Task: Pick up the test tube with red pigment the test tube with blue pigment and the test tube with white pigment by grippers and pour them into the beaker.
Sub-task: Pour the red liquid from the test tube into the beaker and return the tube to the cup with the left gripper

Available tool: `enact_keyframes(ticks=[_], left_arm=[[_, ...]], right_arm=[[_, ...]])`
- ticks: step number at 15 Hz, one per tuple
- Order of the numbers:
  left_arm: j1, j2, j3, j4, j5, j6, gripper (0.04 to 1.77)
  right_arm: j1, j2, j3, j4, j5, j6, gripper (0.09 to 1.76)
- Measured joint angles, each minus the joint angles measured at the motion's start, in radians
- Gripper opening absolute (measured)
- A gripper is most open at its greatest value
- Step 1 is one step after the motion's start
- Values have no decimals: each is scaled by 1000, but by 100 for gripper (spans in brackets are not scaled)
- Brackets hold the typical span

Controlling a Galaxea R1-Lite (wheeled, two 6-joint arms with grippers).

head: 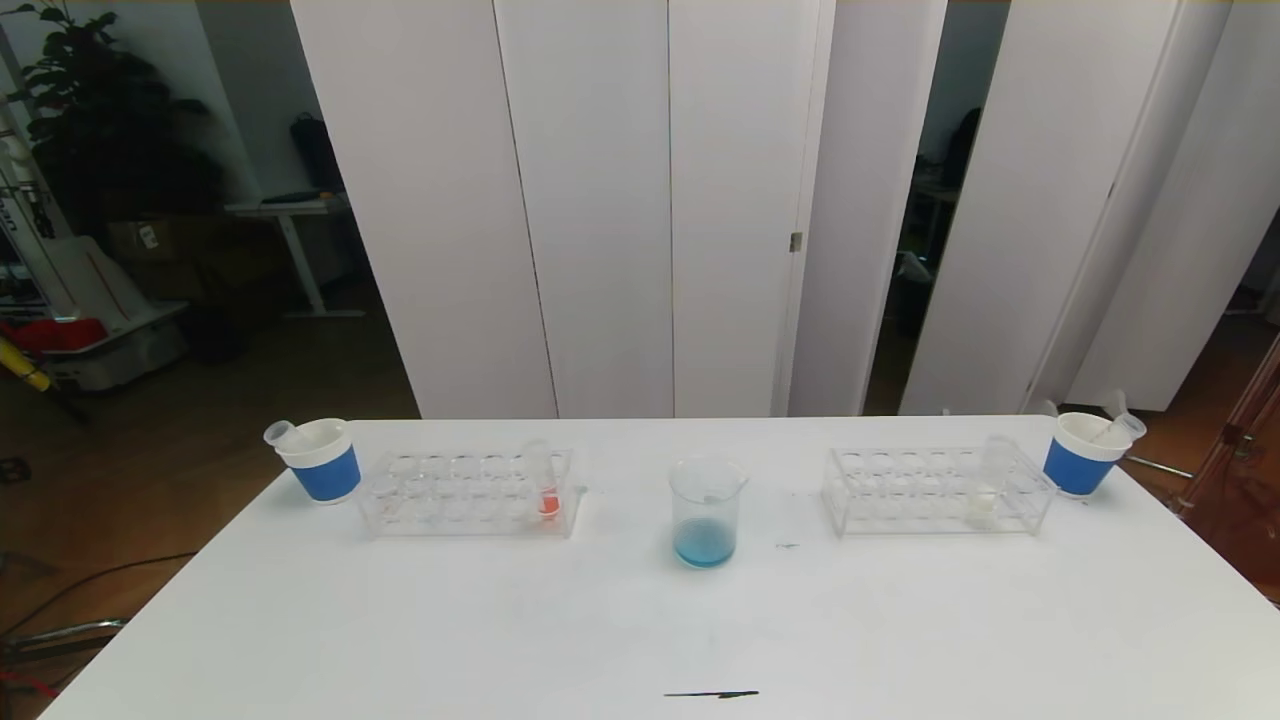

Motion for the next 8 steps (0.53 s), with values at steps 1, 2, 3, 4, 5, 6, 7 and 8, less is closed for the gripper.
enact_keyframes(ticks=[1,2,3,4,5,6,7,8], left_arm=[[0,0,0,0,-1,10,175],[0,0,0,0,-5,18,175],[0,0,0,0,-5,19,175],[0,0,0,0,-4,17,175],[0,0,0,1,-1,12,175],[0,0,0,0,0,3,175],[0,0,0,-1,0,4,175],[0,0,0,-1,0,3,175]], right_arm=[[0,0,0,0,0,0,175],[0,0,0,0,0,0,175],[-1,0,0,0,0,0,175],[-1,0,0,0,0,0,175],[-1,0,0,0,0,0,175],[-1,0,0,0,0,0,175],[-1,0,0,0,0,0,175],[0,0,0,0,0,0,175]])
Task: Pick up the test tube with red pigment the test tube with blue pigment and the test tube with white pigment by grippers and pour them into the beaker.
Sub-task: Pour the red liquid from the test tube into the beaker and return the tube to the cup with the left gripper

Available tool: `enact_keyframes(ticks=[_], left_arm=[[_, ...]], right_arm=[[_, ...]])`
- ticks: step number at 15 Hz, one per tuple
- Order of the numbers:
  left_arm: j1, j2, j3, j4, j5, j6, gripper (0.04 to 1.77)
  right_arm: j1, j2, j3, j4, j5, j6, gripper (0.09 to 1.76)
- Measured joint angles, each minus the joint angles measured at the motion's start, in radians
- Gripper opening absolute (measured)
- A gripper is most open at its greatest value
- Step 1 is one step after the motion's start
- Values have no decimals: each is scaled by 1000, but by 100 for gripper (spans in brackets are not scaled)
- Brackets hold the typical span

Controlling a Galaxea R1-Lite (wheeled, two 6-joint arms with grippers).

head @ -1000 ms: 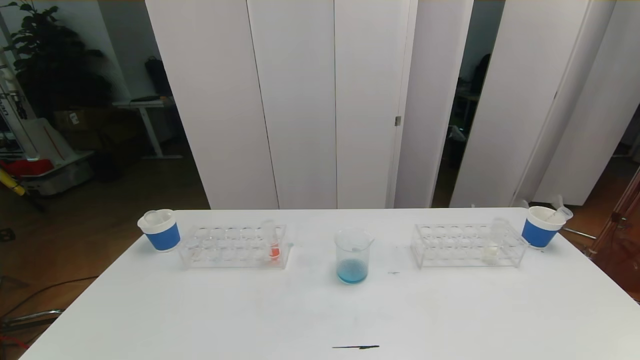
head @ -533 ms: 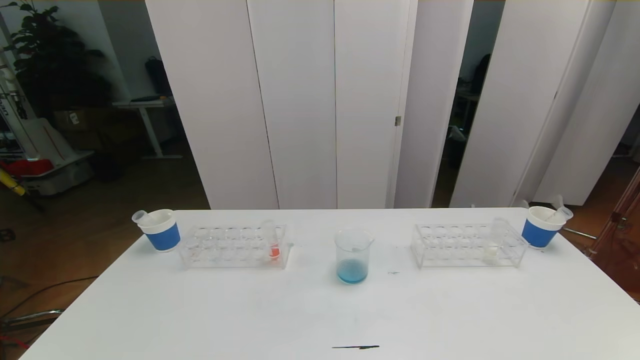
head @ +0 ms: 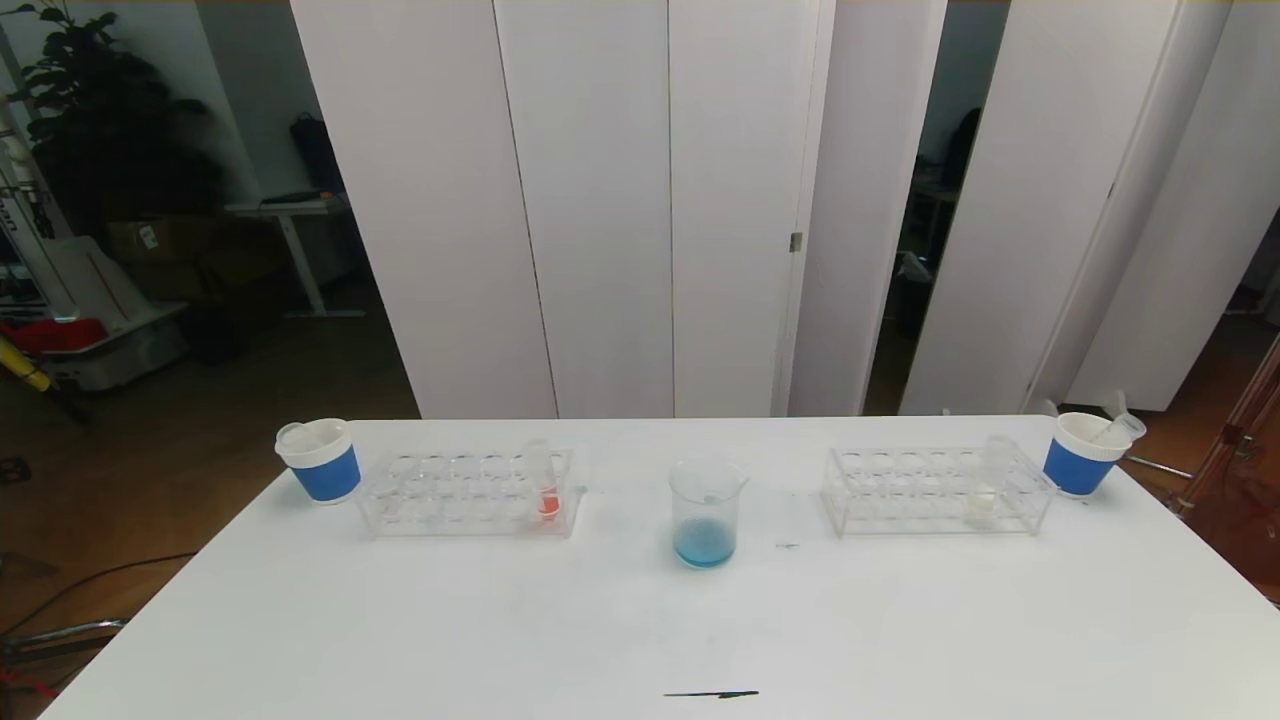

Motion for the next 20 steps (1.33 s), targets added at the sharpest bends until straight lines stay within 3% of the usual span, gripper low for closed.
enact_keyframes(ticks=[7,10,15,20], left_arm=[[0,0,-2,-6,6,-21,175],[0,0,-37,2,38,-15,175],[-1,62,-243,93,20,-11,175],[-6,366,-429,23,9,-19,175]], right_arm=[[-1,0,0,0,0,0,175],[0,0,0,0,0,0,175],[0,0,0,0,0,0,175],[0,0,0,0,0,0,175]])
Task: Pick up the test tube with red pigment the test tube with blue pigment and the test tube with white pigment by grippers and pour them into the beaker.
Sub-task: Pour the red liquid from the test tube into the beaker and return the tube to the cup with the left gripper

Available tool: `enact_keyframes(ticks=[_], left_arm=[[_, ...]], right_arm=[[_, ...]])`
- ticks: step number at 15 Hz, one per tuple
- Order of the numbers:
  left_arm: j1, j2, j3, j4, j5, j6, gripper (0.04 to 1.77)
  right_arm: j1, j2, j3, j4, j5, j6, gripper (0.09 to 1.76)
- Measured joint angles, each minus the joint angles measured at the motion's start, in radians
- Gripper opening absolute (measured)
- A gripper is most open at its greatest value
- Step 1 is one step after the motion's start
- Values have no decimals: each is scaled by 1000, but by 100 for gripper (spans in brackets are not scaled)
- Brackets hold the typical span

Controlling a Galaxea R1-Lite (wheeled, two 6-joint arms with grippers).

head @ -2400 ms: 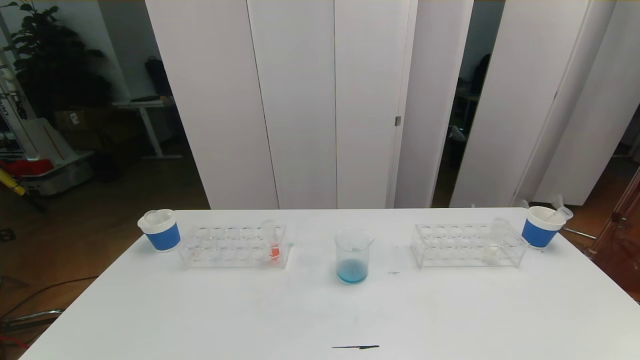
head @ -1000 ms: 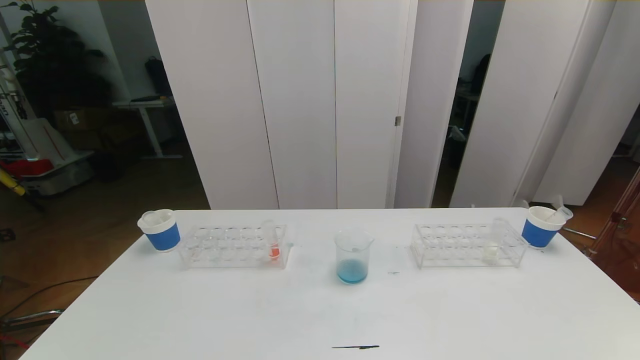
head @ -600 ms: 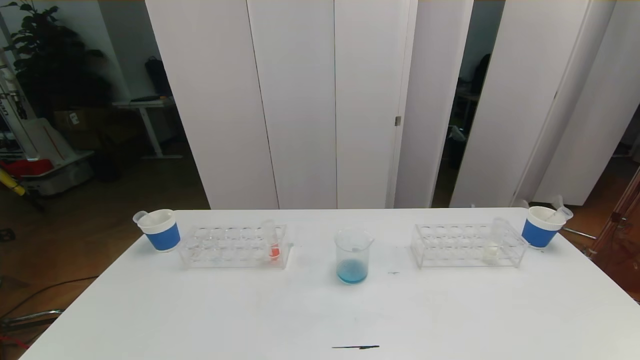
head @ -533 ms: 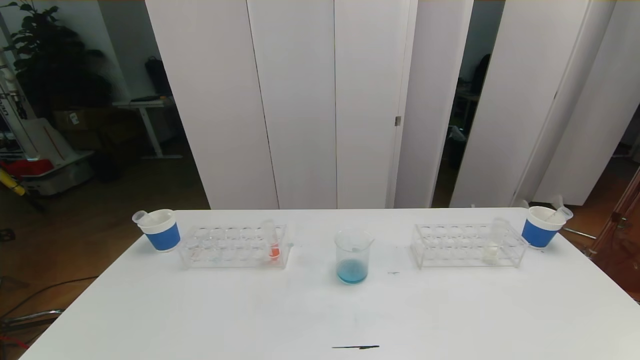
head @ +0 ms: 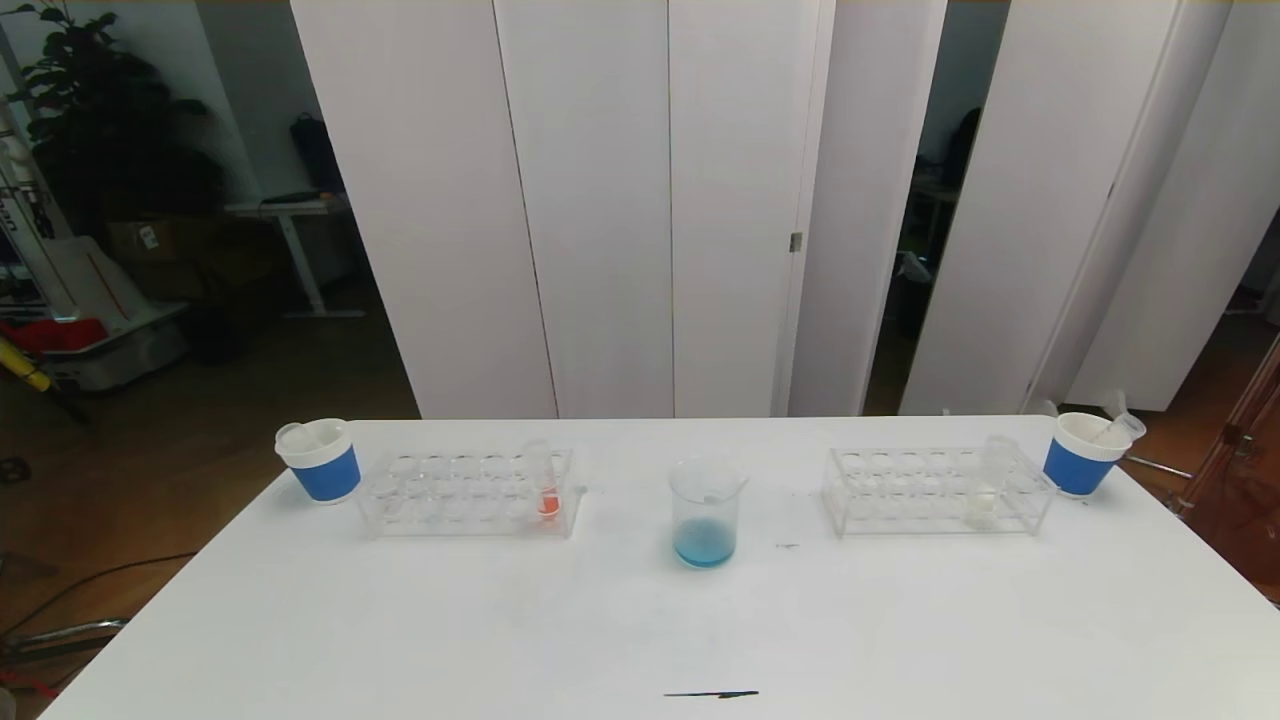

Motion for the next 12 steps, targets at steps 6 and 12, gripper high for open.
enact_keyframes(ticks=[6,12], left_arm=[[-103,505,-139,-252,4,-72,175],[-173,959,-162,-606,6,-145,175]], right_arm=[[0,0,0,0,0,0,175],[0,0,0,0,0,0,175]])
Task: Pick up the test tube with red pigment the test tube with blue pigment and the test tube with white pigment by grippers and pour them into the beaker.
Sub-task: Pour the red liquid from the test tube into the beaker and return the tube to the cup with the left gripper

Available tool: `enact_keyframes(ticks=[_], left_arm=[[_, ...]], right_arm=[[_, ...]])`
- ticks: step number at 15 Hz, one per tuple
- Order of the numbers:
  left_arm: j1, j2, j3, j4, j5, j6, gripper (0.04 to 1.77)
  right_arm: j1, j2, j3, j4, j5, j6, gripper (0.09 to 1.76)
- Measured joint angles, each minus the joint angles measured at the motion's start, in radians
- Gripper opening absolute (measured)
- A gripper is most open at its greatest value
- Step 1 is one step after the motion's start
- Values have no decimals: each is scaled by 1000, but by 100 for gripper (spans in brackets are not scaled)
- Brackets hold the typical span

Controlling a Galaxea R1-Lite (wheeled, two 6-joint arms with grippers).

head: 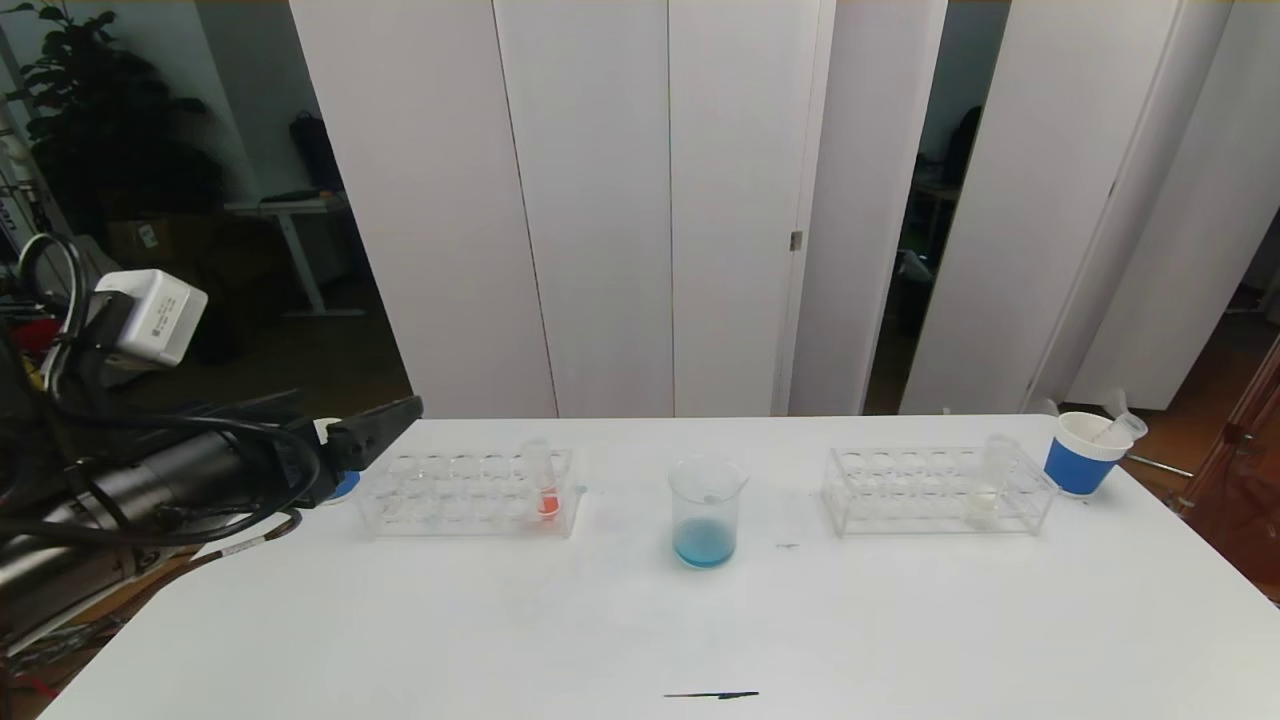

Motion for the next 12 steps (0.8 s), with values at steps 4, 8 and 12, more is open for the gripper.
enact_keyframes(ticks=[4,8,12], left_arm=[[-67,206,143,-300,46,-23,175],[-145,351,291,-557,71,-30,175],[-192,446,297,-590,78,-78,175]], right_arm=[[0,0,0,0,0,0,175],[0,0,0,0,0,0,175],[0,0,0,0,0,0,175]])
